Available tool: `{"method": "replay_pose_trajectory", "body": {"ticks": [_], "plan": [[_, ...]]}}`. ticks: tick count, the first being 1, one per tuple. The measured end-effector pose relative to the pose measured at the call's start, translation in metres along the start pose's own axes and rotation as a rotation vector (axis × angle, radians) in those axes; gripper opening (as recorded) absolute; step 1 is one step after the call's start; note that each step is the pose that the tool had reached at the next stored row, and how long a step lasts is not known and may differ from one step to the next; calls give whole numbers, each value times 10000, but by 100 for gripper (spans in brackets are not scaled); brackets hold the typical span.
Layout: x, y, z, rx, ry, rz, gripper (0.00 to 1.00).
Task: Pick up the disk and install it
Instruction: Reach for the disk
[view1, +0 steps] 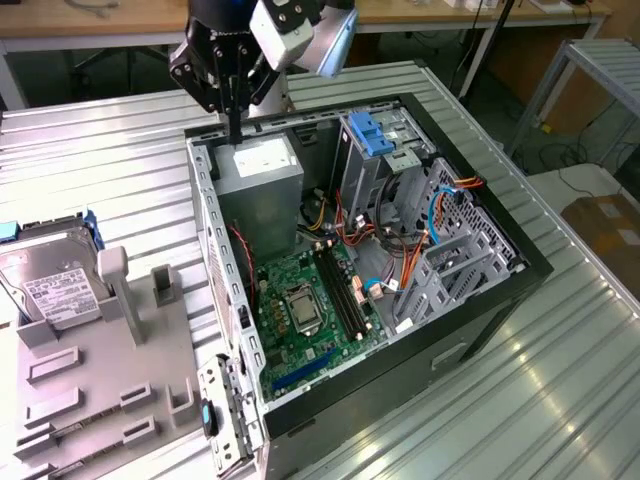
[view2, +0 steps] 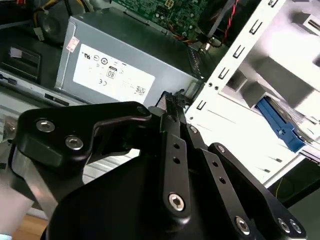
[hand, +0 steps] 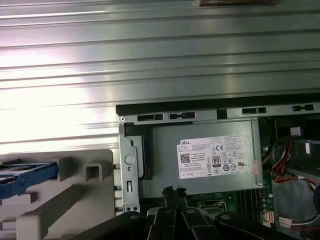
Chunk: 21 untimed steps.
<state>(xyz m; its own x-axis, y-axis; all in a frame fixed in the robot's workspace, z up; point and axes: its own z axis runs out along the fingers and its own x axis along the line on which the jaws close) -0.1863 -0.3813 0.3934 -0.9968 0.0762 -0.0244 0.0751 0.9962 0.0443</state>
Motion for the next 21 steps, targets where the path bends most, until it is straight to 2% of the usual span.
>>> {"method": "replay_pose_trajectory", "body": {"ticks": [4, 6, 7, 11, 12, 17, 21], "plan": [[265, 43, -4, -1, -2, -2, 11], [342, 50, -5, -1, -1, 1, 11], [414, 56, -7, 0, 0, -1, 11], [583, 58, -11, -1, -1, -1, 11], [649, 58, -12, -1, -2, -1, 11], [841, 56, -17, -1, -2, -1, 11], [1084, 51, -23, -1, -1, 0, 11]]}}
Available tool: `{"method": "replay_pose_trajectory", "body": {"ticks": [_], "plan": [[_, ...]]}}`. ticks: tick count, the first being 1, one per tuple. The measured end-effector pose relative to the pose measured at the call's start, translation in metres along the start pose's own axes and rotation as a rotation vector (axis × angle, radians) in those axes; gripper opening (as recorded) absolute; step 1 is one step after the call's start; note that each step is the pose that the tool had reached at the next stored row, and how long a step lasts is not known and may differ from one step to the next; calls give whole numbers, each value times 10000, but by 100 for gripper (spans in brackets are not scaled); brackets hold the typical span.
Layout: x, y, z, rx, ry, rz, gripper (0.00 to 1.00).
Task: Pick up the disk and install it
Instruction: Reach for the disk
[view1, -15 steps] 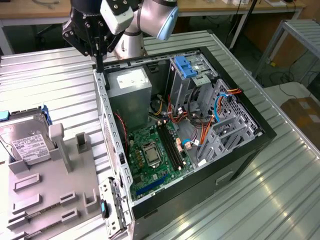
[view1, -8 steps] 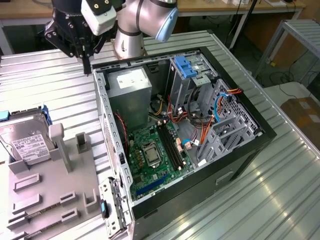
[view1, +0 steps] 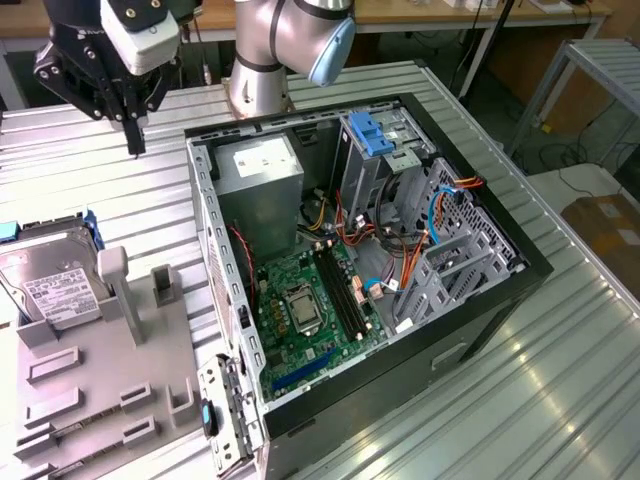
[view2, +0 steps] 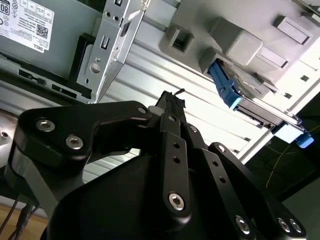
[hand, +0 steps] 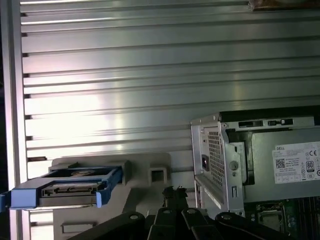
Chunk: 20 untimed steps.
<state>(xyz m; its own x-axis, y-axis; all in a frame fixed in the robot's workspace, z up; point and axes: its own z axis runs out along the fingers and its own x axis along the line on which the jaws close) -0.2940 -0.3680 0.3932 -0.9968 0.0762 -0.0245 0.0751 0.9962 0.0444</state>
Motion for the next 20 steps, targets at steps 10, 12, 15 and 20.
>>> {"method": "replay_pose_trajectory", "body": {"ticks": [10, 12, 15, 20], "plan": [[326, -22, -9, 0, 1, 0, 11], [369, -25, -10, 0, 0, 1, 11], [530, -37, -15, 1, 1, 0, 11], [629, -48, -18, 1, 1, 0, 11]]}}
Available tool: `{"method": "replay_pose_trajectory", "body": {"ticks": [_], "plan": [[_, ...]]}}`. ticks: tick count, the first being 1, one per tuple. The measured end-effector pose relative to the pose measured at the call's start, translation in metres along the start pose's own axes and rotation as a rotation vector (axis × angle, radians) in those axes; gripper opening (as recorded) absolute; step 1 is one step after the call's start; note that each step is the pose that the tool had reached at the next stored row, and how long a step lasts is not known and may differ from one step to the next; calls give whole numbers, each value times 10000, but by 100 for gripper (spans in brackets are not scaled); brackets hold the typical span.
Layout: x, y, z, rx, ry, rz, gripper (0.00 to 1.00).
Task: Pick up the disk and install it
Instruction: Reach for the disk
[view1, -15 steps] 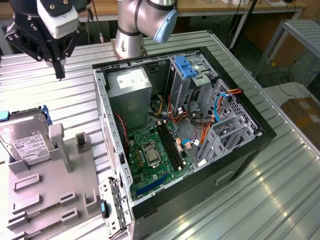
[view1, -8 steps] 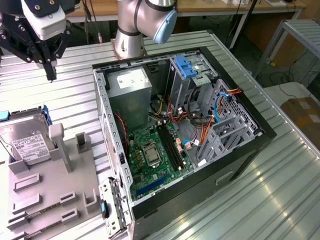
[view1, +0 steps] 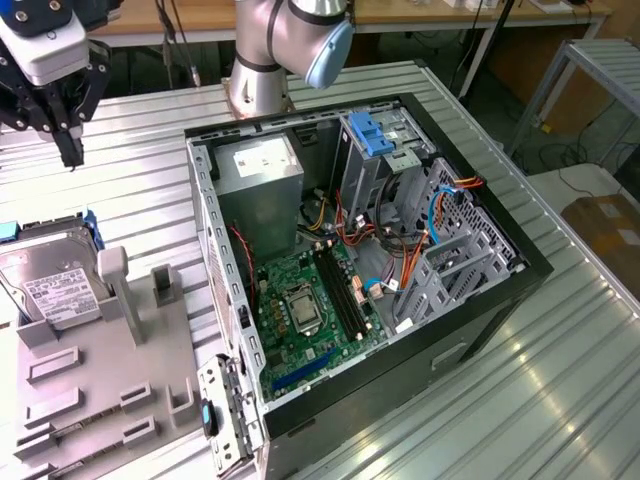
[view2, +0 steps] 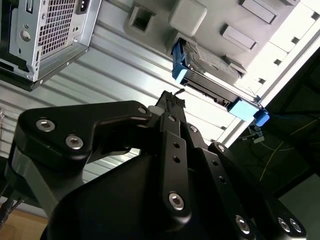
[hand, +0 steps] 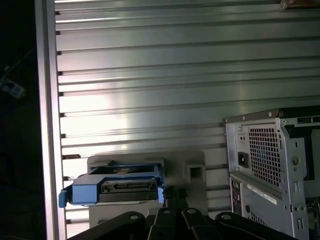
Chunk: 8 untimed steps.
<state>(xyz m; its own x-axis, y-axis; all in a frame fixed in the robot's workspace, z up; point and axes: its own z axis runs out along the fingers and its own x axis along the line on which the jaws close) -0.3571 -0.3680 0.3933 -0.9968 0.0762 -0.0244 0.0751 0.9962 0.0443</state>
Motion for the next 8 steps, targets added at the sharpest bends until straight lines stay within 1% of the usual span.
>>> {"method": "replay_pose_trajectory", "body": {"ticks": [2, 6, 8], "plan": [[41, -4, -1, -1, -1, 0, 11], [241, -22, -7, 0, 0, 0, 11], [303, -30, -8, -1, -2, 1, 11]]}}
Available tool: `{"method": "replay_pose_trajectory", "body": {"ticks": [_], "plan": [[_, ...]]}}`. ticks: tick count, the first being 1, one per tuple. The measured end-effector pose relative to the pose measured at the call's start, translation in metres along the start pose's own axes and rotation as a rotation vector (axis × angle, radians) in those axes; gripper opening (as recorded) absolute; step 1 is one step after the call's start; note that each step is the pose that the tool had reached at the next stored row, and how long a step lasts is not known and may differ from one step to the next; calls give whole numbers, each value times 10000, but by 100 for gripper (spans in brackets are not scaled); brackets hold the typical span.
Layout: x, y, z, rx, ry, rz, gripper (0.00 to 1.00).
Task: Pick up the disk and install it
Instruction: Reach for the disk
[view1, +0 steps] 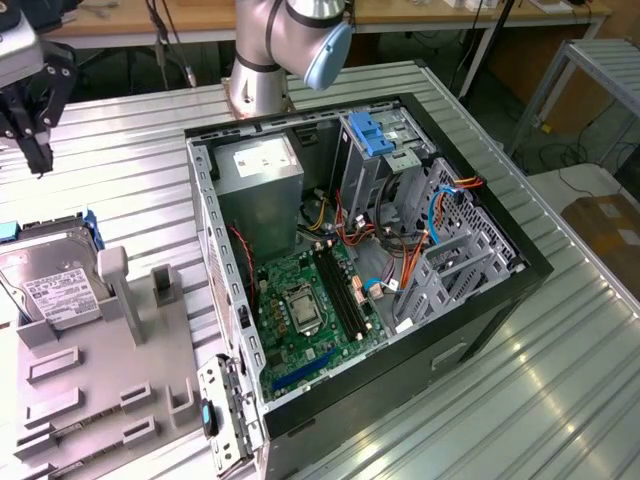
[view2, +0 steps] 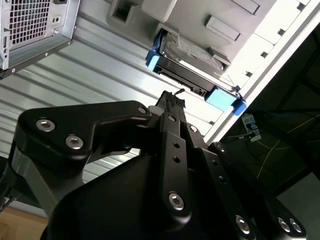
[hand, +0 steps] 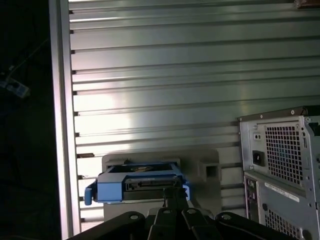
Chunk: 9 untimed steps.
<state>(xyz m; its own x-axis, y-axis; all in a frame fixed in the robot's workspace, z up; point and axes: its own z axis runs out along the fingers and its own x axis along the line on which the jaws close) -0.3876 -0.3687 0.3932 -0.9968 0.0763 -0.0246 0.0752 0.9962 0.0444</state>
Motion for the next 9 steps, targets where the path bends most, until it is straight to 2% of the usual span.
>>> {"method": "replay_pose_trajectory", "body": {"ticks": [2, 7, 9], "plan": [[65, -9, -3, 1, 2, -1, 11], [365, -48, -11, 0, 0, 0, 11], [450, -59, -14, 1, 1, -1, 11]]}}
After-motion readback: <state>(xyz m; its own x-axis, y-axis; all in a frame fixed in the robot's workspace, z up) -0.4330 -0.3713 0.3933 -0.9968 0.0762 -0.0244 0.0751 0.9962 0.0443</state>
